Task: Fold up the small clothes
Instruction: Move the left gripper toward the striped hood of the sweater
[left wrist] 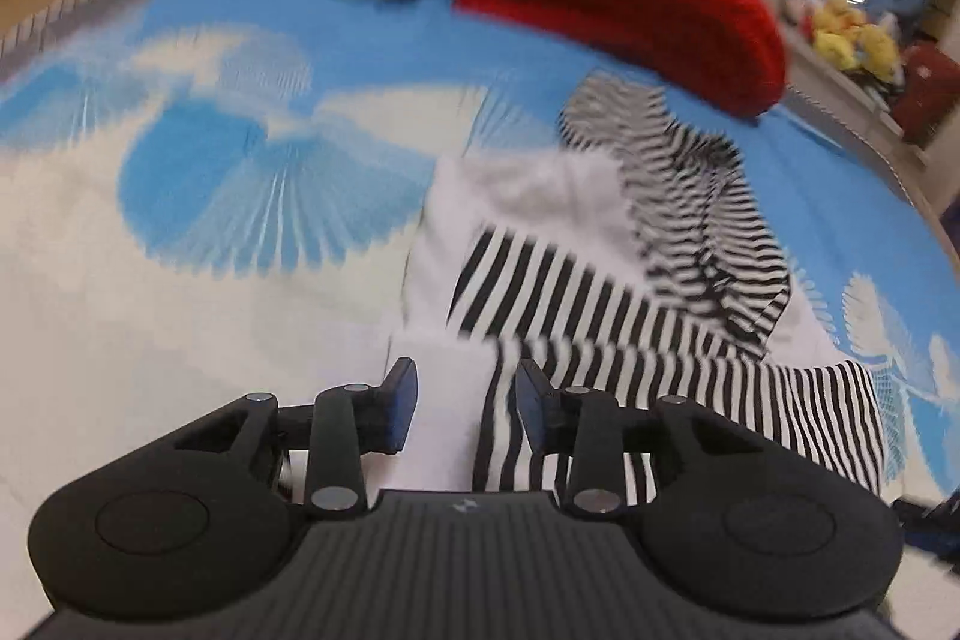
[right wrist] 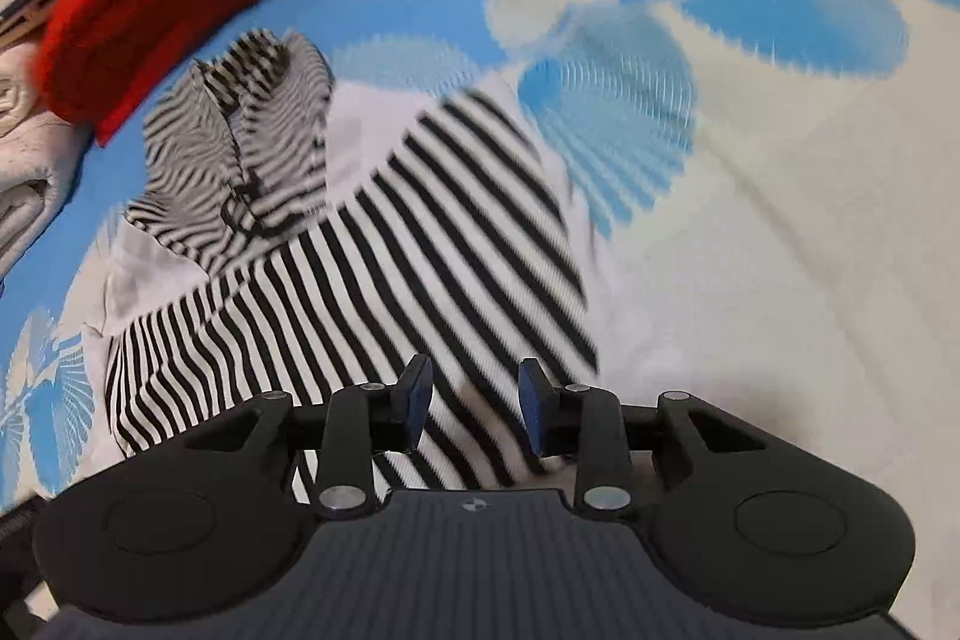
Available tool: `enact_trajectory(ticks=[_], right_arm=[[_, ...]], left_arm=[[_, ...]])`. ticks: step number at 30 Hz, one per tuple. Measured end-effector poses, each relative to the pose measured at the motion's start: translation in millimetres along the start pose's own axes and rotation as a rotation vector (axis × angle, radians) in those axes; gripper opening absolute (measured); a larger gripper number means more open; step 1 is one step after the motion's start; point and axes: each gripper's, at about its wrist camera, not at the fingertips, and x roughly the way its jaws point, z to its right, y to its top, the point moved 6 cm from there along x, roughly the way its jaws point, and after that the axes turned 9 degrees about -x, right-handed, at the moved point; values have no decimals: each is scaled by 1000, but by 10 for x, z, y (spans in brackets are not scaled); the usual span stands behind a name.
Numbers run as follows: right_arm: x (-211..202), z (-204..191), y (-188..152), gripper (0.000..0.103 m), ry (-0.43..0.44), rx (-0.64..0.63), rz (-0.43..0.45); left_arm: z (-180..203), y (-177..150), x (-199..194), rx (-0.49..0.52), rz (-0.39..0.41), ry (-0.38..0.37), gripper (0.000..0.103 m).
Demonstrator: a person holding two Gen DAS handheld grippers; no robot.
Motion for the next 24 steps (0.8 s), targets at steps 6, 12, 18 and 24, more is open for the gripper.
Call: enact_trajectory(ticks=[6,12,18,24], right_arm=[[-250,178,236,33,-77,-71,135],[-376,303,395,33,-98,-130,185],[-392,311,501,33,-82,-163,194],[-327,324,560,31,-46,-148,179]], left_arm=[[187,22,-50,84,31,-70,40],[286,96,-150,178,104,-65,29],[508,484,15,217,112,-62,17],[989,1228,677,143,100,-88,12]])
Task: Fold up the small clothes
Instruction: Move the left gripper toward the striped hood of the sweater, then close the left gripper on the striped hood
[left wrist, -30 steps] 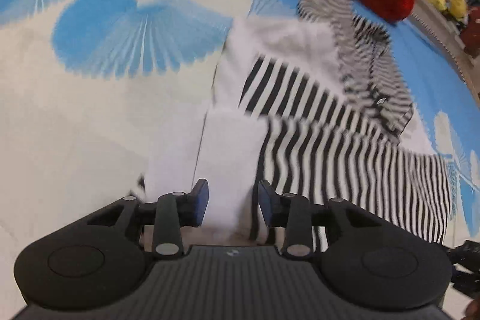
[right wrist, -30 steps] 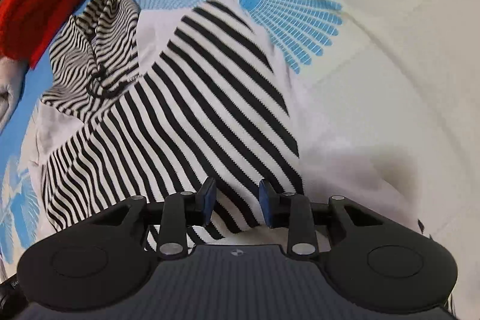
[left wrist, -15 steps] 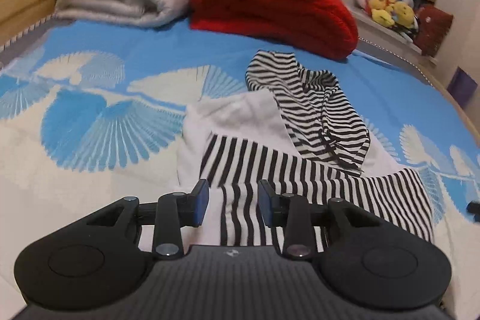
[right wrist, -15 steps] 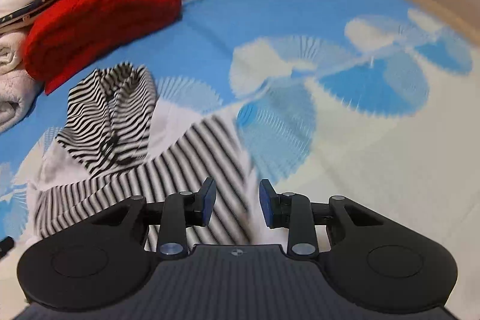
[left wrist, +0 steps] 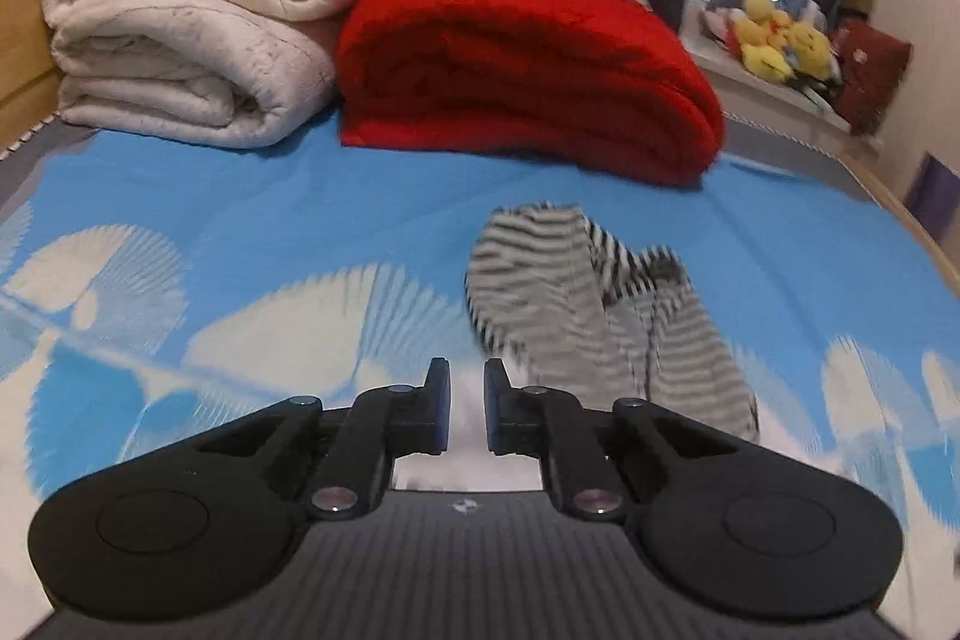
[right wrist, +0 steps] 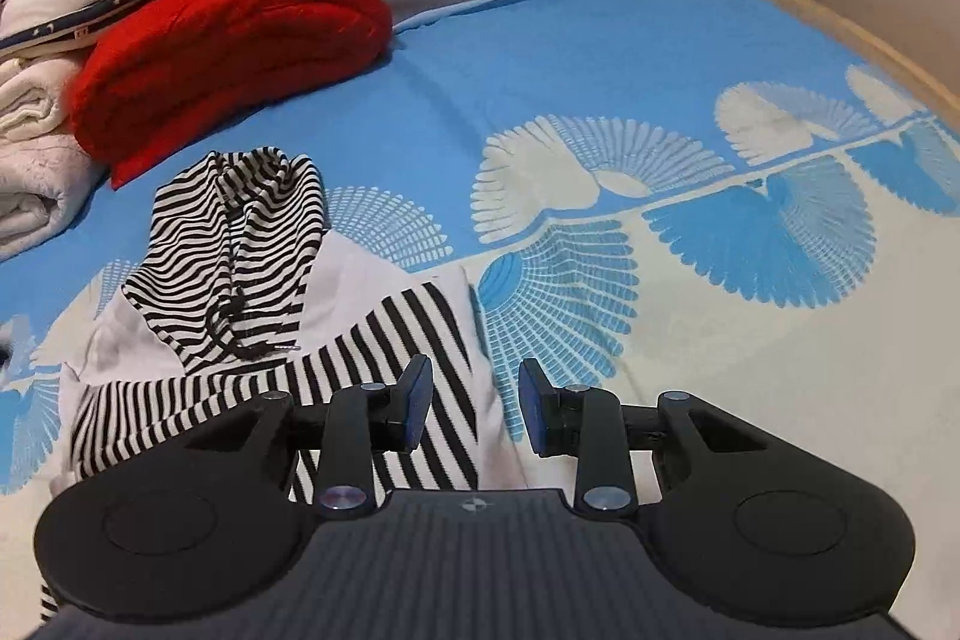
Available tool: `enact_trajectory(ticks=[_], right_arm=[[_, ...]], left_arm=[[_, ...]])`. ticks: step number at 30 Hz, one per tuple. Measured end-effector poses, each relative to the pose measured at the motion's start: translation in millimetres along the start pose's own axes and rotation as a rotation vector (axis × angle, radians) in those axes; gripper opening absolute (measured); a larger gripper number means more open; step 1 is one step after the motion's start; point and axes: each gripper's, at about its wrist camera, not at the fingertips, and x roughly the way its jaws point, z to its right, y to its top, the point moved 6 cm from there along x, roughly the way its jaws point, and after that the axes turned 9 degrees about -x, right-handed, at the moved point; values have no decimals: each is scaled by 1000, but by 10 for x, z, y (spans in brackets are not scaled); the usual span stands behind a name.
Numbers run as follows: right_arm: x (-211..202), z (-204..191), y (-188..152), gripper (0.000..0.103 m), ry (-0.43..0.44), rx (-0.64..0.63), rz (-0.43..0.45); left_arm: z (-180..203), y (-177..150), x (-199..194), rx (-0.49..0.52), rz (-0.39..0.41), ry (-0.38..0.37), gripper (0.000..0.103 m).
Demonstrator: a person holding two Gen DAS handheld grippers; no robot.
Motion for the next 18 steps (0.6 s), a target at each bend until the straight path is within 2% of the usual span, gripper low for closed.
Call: enact_trajectory(ticks=[2,3,9,12,16,18], right_arm=[[40,2,12,15,10,13,-5],[52,-4,19,13,14,17,-5],[131,-61,15,13,29,5,-19],[216,-47,-5,13,26,18,-42],[293,-23,-14,13,12,34,-60],[306,-12,-11,13,3,27,-59]], left_arm=[[99,217,371,-48,-26,-24,12],[145,304,544,-54,-29,-21,12],[389,633,1625,11,-38,12,12],[443,756,1984,12,-34,13,15],[436,934,2347,-55,-11,44,40],[449,965,2513,-89,-33,43,42]])
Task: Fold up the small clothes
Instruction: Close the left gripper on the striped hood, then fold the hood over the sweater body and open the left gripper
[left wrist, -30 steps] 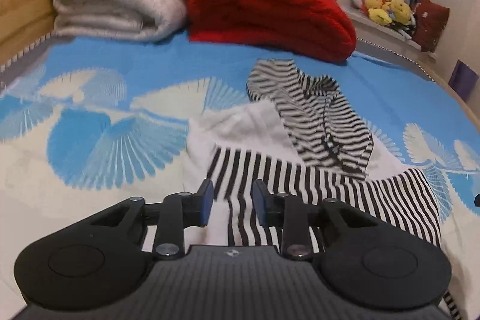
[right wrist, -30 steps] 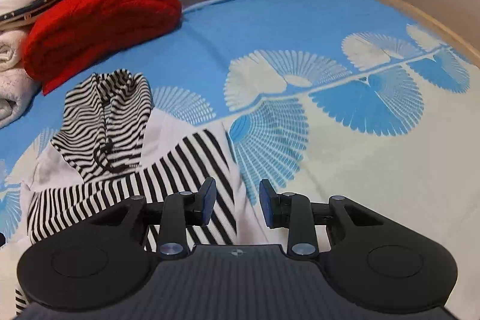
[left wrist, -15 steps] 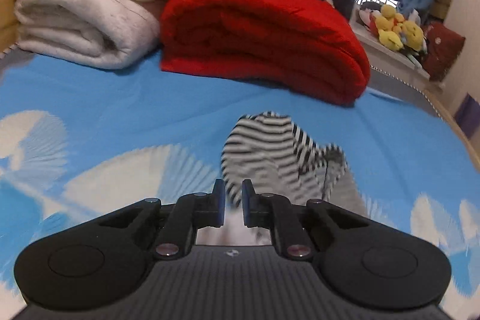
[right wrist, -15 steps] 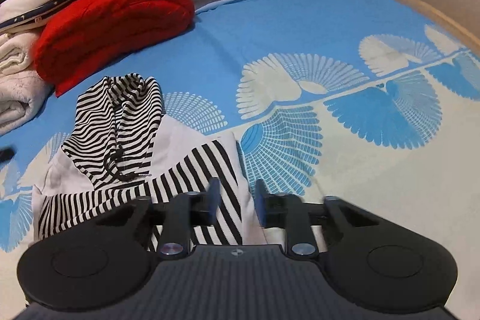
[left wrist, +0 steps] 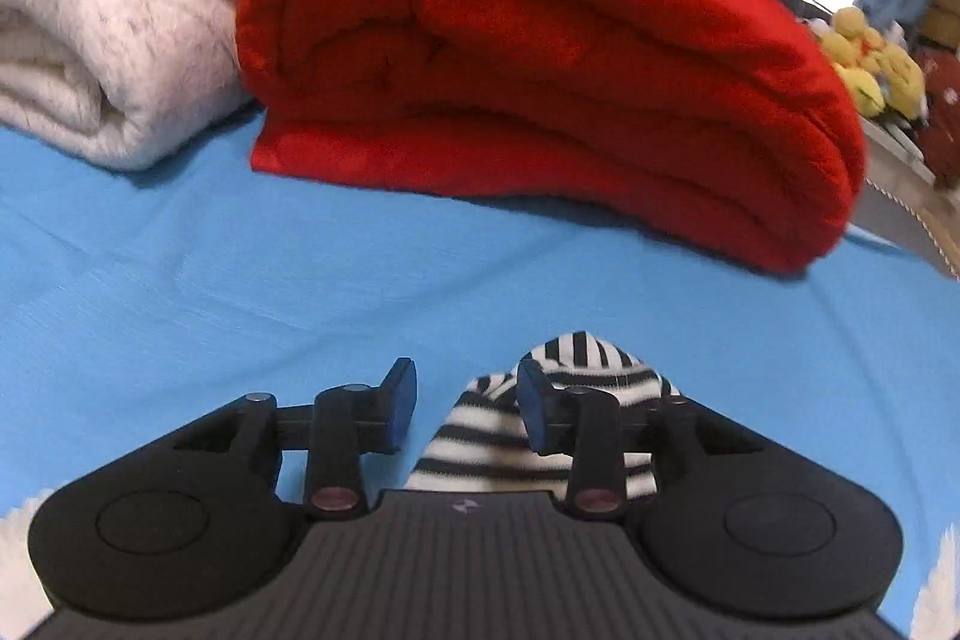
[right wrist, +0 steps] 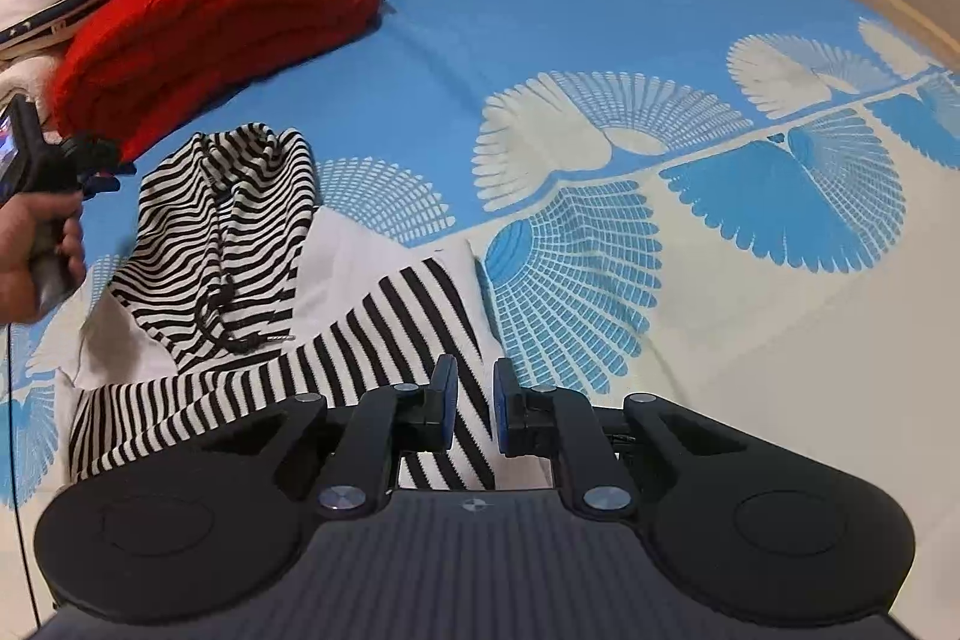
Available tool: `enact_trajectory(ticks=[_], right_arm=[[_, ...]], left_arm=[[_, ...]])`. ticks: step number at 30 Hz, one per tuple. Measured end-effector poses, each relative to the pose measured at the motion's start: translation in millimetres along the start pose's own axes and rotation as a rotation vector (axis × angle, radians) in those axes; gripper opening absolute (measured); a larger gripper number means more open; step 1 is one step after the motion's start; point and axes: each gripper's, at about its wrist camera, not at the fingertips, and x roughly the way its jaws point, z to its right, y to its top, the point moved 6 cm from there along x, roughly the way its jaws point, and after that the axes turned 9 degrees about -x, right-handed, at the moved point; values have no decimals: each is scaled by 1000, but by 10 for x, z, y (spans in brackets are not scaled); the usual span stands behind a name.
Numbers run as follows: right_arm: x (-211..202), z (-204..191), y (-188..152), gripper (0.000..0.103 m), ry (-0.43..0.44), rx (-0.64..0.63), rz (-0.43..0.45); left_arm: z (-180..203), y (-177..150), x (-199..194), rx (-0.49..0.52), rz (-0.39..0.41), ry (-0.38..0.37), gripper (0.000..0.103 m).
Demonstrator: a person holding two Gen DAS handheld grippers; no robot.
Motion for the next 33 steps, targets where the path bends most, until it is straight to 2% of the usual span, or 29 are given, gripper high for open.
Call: enact_trajectory(ticks=[4,5,6,7,8,11,13,15,18,20,21,23,25,27,28,30,31,33], right_arm=[[30,64,-12,13,-17,14,-9],[30,79,-19,13,-19,16,-10],[28,88,-26,13,-22,15,-11],[25,99,-30,13,-25,15,-10],[22,111,-34,13,-31,16,-7],[11,172,-38,13,-47,37,-9],[-26,210,-20,13,-47,60,-1],[-79,224,0,13,-47,71,10],[-201,250,21,13,-37,98,29],[-298,260,21,13,-33,112,46],[-349,266,18,13,-31,122,54],[-432,287,21,13,-26,145,66],[-533,315,-2,13,-14,183,77],[-645,327,-34,13,-5,212,94],[-696,323,-51,13,-5,215,102],[-762,300,-96,15,5,217,116],[-770,281,-130,18,13,214,119],[-734,244,-225,21,23,213,101]], left_arm=[[34,-61,284,38,-46,48,42],[41,-108,327,58,-60,57,38],[53,-159,368,78,-79,61,29],[89,-211,382,98,-99,48,4],[129,-239,366,119,-107,35,3],[303,-238,72,211,-45,3,2],[421,-226,-273,261,-9,-66,2],[499,-280,-786,304,35,-166,2],[475,-602,-1716,404,74,-317,2],[343,-991,-2447,467,70,-418,2],[248,-1215,-2766,497,51,-461,2],[-66,-1760,-3375,541,-38,-525,2],[-407,-2306,-3795,563,-200,-550,3],[-703,-2612,-4064,505,-302,-546,4],[-798,-2640,-4143,458,-308,-533,7],[-998,-2535,-4223,287,-269,-472,19],[-1114,-2439,-4207,162,-249,-432,25],[-1277,-2293,-4098,-31,-208,-389,26]])
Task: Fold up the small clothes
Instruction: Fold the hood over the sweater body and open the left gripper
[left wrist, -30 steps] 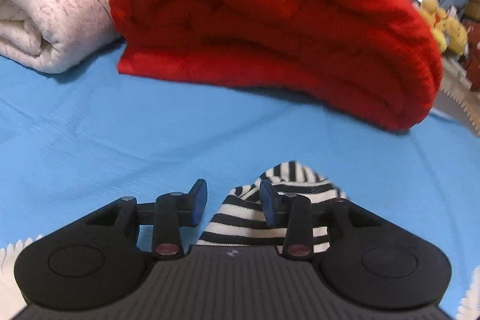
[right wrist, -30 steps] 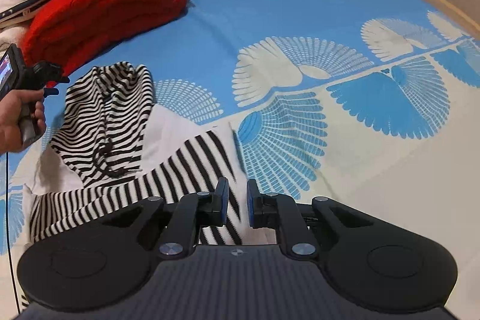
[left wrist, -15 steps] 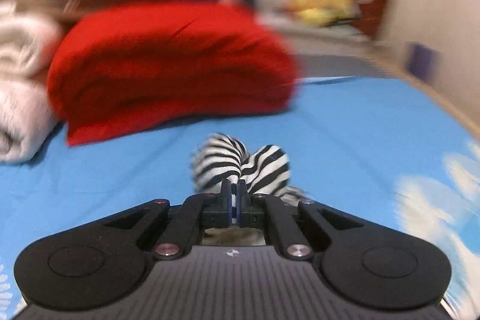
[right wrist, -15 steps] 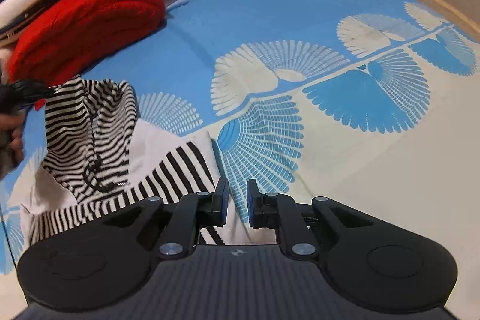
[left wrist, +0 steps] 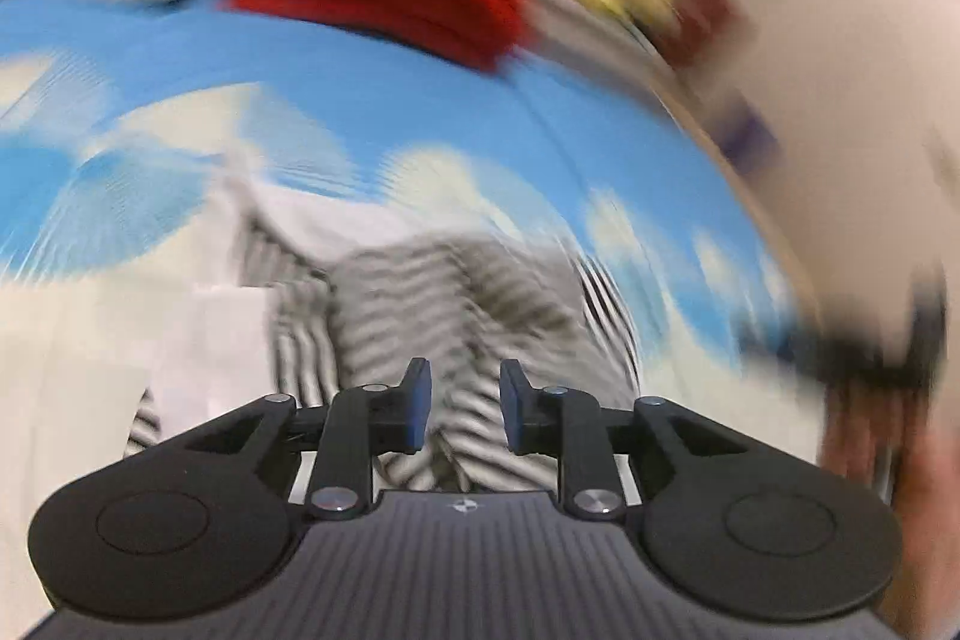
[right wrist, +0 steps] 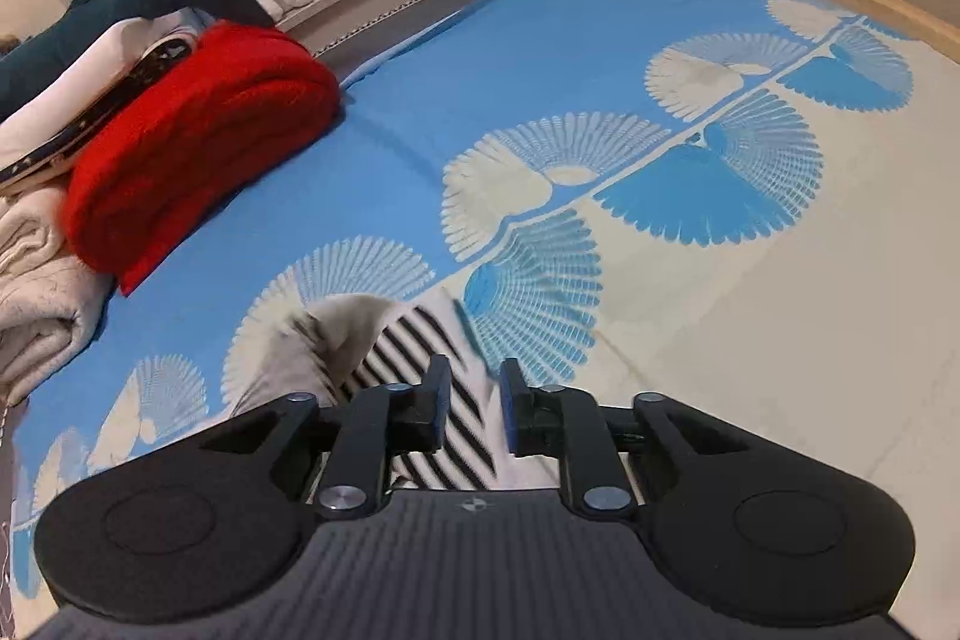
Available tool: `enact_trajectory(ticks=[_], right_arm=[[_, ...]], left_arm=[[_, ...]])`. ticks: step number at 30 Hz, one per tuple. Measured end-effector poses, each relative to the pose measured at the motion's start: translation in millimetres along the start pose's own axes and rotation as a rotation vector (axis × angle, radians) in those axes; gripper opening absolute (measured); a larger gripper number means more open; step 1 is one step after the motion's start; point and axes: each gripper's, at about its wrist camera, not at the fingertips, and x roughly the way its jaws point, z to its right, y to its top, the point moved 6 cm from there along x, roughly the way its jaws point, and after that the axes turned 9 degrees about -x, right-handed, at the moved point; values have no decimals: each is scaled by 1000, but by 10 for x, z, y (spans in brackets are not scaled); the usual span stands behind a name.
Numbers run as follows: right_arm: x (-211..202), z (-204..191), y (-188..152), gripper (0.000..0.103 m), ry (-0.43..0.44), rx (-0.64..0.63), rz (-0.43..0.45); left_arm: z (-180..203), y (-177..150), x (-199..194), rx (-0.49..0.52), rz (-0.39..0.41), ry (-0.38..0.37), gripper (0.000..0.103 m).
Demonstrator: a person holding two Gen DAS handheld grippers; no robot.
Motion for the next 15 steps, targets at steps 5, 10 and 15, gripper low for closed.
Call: enact_trajectory(ticks=[5,10,15], right_arm=[[207,-103,-259,22,63,23,-105],[498,-325,-411,41,186,71,-247],[794,-518,-539,41,199,62,-349]], left_arm=[[-468,-210,513,-273,-70,58,26],[-750,-360,1062,-516,-191,85,26],[-738,-362,1367,-489,-292,114,26]])
